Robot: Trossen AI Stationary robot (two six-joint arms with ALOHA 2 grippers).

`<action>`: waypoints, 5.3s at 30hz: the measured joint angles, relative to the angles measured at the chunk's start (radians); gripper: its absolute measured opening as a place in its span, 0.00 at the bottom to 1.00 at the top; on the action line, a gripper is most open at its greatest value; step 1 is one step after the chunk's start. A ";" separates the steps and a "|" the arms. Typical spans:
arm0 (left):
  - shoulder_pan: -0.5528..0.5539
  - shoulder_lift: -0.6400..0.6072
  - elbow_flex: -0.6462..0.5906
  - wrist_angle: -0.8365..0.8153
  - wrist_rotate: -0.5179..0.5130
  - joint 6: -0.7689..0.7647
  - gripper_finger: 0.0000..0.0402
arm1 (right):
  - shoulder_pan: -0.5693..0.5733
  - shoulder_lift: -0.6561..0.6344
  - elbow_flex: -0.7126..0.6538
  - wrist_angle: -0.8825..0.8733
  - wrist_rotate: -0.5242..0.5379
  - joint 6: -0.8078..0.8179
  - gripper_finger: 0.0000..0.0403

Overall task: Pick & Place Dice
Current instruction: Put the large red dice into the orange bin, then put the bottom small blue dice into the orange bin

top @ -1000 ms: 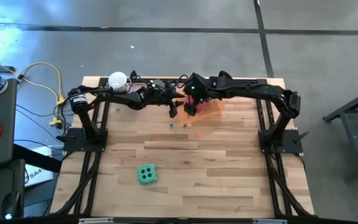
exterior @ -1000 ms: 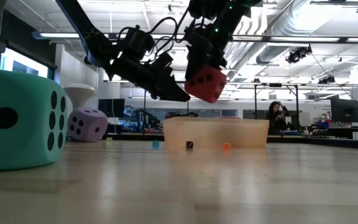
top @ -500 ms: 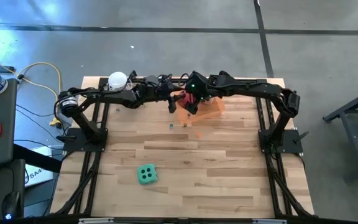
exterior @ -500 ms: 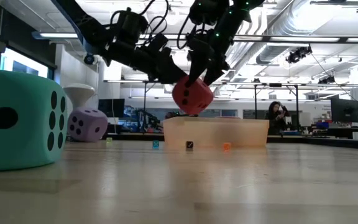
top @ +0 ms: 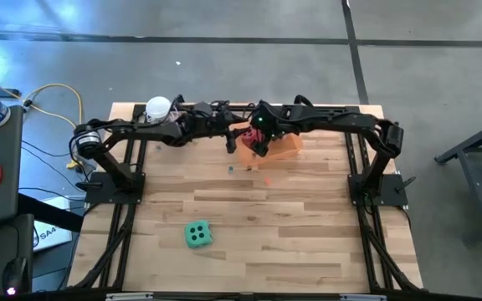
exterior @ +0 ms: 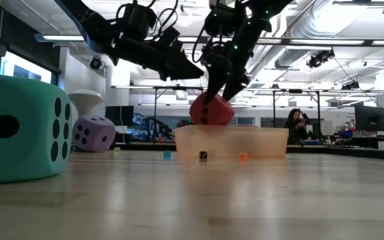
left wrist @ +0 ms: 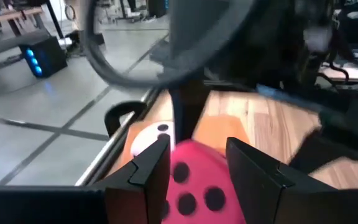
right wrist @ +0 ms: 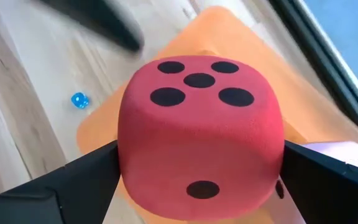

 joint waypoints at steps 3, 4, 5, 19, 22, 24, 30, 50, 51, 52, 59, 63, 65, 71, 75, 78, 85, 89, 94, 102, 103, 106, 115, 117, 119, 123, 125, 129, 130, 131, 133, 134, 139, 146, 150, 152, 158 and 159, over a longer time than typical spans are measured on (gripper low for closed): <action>0.000 -0.003 0.000 -0.002 0.022 -0.002 0.38 | 0.000 0.000 -0.012 0.022 -0.004 0.000 0.99; 0.000 -0.003 0.000 -0.008 0.038 -0.006 0.38 | 0.000 0.000 -0.012 0.026 -0.003 0.000 0.99; 0.000 -0.001 0.000 -0.015 0.051 -0.006 0.38 | 0.000 0.000 -0.012 0.033 -0.003 0.000 0.99; -0.019 0.087 0.000 0.028 0.110 0.019 0.38 | 0.002 0.000 -0.012 0.087 -0.038 0.002 0.99; -0.019 0.110 0.001 0.032 0.108 0.042 0.38 | 0.002 0.002 -0.013 0.083 -0.044 0.002 0.99; -0.019 0.131 0.001 0.030 0.092 0.027 0.38 | 0.002 0.004 -0.014 0.083 -0.057 0.003 0.99; -0.004 0.165 -0.001 0.010 0.083 -0.013 0.38 | 0.022 0.002 -0.011 0.096 -0.063 0.003 0.99; 0.013 0.037 0.000 -0.092 0.082 -0.008 0.38 | 0.036 -0.096 -0.011 0.081 0.037 -0.008 0.99; 0.013 0.020 0.000 -0.122 0.082 -0.009 0.38 | 0.036 -0.113 -0.011 0.081 0.041 -0.008 0.99; 0.013 0.001 0.000 -0.153 0.082 -0.009 0.38 | 0.039 -0.128 -0.011 0.081 0.042 -0.007 0.99; 0.013 -0.157 0.000 -0.466 0.116 -0.008 0.38 | 0.073 -0.237 -0.011 0.014 0.060 -0.006 0.99; 0.013 -0.244 0.000 -0.645 0.171 -0.008 0.38 | 0.101 -0.289 -0.010 -0.054 0.108 0.004 0.99; 0.013 -0.274 0.000 -0.729 0.194 -0.008 0.38 | 0.107 -0.312 -0.011 -0.105 0.126 0.027 0.99; 0.012 -0.297 0.000 -1.010 0.263 0.003 0.38 | 0.143 -0.345 -0.011 -0.203 0.131 0.110 0.99; -0.007 -0.279 -0.001 -1.086 0.264 0.021 0.38 | 0.176 -0.344 -0.011 -0.238 0.130 0.134 0.99; -0.031 -0.257 -0.001 -1.054 0.263 0.022 0.38 | 0.204 -0.344 -0.011 -0.245 0.131 0.136 0.99; -0.105 -0.175 0.000 -0.922 0.264 0.071 0.38 | 0.264 -0.344 -0.011 -0.230 0.202 0.186 0.99; -0.120 -0.132 0.000 -0.913 0.228 0.099 0.38 | 0.290 -0.344 -0.011 -0.238 0.212 0.187 0.99; -0.107 -0.058 0.000 -0.906 0.219 0.099 0.38 | 0.314 -0.344 -0.011 -0.239 0.218 0.220 0.99; -0.104 0.021 0.000 -0.847 0.221 0.096 0.38 | 0.346 -0.356 -0.011 -0.263 0.237 0.253 0.99; -0.104 0.025 0.000 -0.833 0.217 0.097 0.38 | 0.349 -0.356 -0.011 -0.264 0.237 0.258 0.99; -0.104 0.044 0.000 -0.808 0.157 0.097 0.38 | 0.362 -0.355 -0.011 -0.263 0.236 0.261 0.99; -0.104 0.114 0.001 -0.727 0.098 0.073 0.38 | 0.381 -0.355 -0.012 -0.279 0.236 0.261 0.99; -0.106 0.130 0.000 -0.703 0.089 0.062 0.38 | 0.381 -0.355 -0.011 -0.282 0.236 0.261 0.99; -0.106 0.133 0.000 -0.707 0.080 0.061 0.38 | 0.380 -0.355 -0.012 -0.286 0.236 0.261 0.99; -0.108 0.140 0.000 -0.665 0.045 0.047 0.38 | 0.380 -0.355 -0.011 -0.286 0.236 0.256 0.99; -0.109 0.141 0.000 -0.643 0.043 0.046 0.38 | 0.380 -0.355 -0.012 -0.285 0.236 0.254 0.99; -0.115 0.148 0.000 -0.631 0.041 0.044 0.38 | 0.380 -0.355 -0.012 -0.287 0.236 0.254 0.99; -0.118 0.156 0.000 -0.624 0.042 0.044 0.38 | 0.380 -0.355 -0.011 -0.287 0.236 0.254 0.99; -0.120 0.163 0.000 -0.625 0.041 0.044 0.38 | 0.380 -0.355 -0.011 -0.288 0.236 0.254 0.99; -0.123 0.183 0.000 -0.628 0.041 0.044 0.38 | 0.380 -0.355 -0.011 -0.289 0.236 0.254 0.99; -0.127 0.193 0.001 -0.626 0.040 0.044 0.38 | 0.380 -0.355 -0.011 -0.289 0.236 0.254 0.99; -0.138 0.227 0.003 -0.614 0.038 0.031 0.38 | 0.380 -0.355 -0.012 -0.291 0.236 0.255 0.99; -0.143 0.230 0.003 -0.621 0.039 0.018 0.37 | 0.380 -0.355 -0.011 -0.291 0.236 0.256 0.99; -0.144 0.231 0.003 -0.630 0.037 0.018 0.32 | 0.380 -0.355 -0.011 -0.291 0.236 0.257 0.99; -0.144 0.231 0.003 -0.633 0.033 0.016 0.29 | 0.380 -0.355 -0.011 -0.290 0.236 0.257 0.99; -0.145 0.232 0.002 -0.637 0.010 0.013 0.14 | 0.380 -0.355 -0.011 -0.288 0.236 0.257 0.99; -0.145 0.232 0.002 -0.637 0.010 0.009 0.12 | 0.380 -0.355 -0.011 -0.287 0.236 0.257 0.99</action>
